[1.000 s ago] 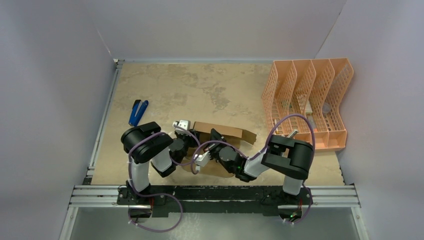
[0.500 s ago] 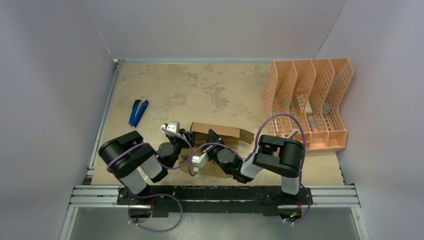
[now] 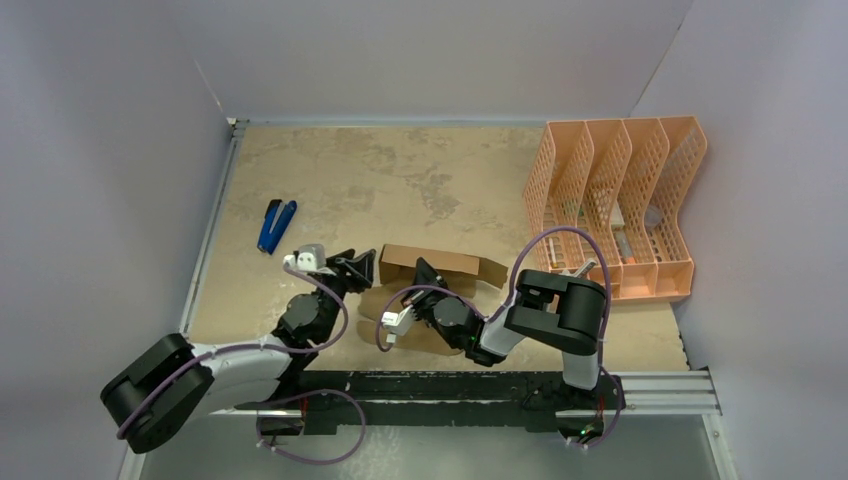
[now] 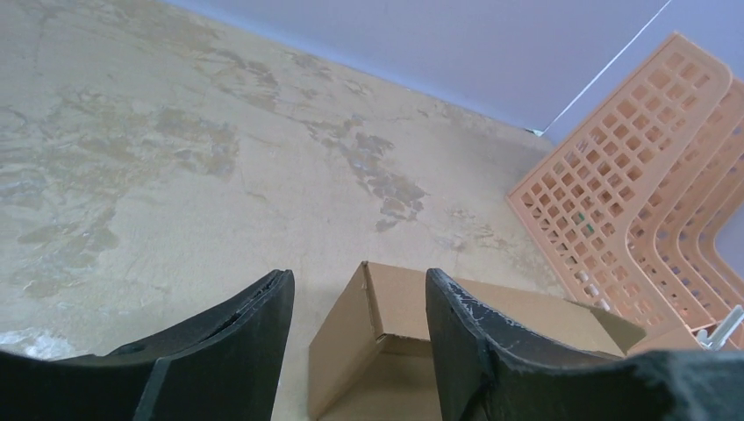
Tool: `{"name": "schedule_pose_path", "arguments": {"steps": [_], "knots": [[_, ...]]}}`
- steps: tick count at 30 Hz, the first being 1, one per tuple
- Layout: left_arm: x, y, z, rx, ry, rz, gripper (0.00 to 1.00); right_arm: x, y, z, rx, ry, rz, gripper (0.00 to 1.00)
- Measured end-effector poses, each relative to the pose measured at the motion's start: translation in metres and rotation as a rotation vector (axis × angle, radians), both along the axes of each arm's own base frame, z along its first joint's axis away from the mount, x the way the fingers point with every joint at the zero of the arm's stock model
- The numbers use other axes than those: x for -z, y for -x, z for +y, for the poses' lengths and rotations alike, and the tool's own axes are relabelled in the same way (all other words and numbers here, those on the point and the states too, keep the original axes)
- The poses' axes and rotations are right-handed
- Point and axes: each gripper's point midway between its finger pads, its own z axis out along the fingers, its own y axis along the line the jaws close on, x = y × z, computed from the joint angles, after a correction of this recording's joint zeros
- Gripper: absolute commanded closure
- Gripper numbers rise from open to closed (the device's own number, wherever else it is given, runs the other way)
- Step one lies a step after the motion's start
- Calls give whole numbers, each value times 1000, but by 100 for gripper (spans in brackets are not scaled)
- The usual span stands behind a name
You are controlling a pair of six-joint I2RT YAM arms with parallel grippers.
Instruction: Fold the paper box
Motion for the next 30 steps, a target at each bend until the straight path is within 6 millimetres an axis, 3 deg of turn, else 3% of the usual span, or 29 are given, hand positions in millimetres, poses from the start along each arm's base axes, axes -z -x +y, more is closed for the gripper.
{"name": "schedule_pose_path", "arguments": {"steps": [3,11,14,19,24,30], "knots": [[6,1,4,-15,-16,27,39,0,0,0,3,0,0,100],[55,2,5,-28,-96,181,32,1,-1,1,5,6,-8,100],[54,0,3,-34,-66,199,28,0,-2,1,6,7,-10,100],[30,-5,5,-67,26,171,27,0,-2,1,7,9,-12,100],[21,-15,0,-91,56,178,46,0,-2,1,7,9,-12,100],[50,-22,-5,-104,11,265,64,0,-1,1,5,14,-15,100]]}}
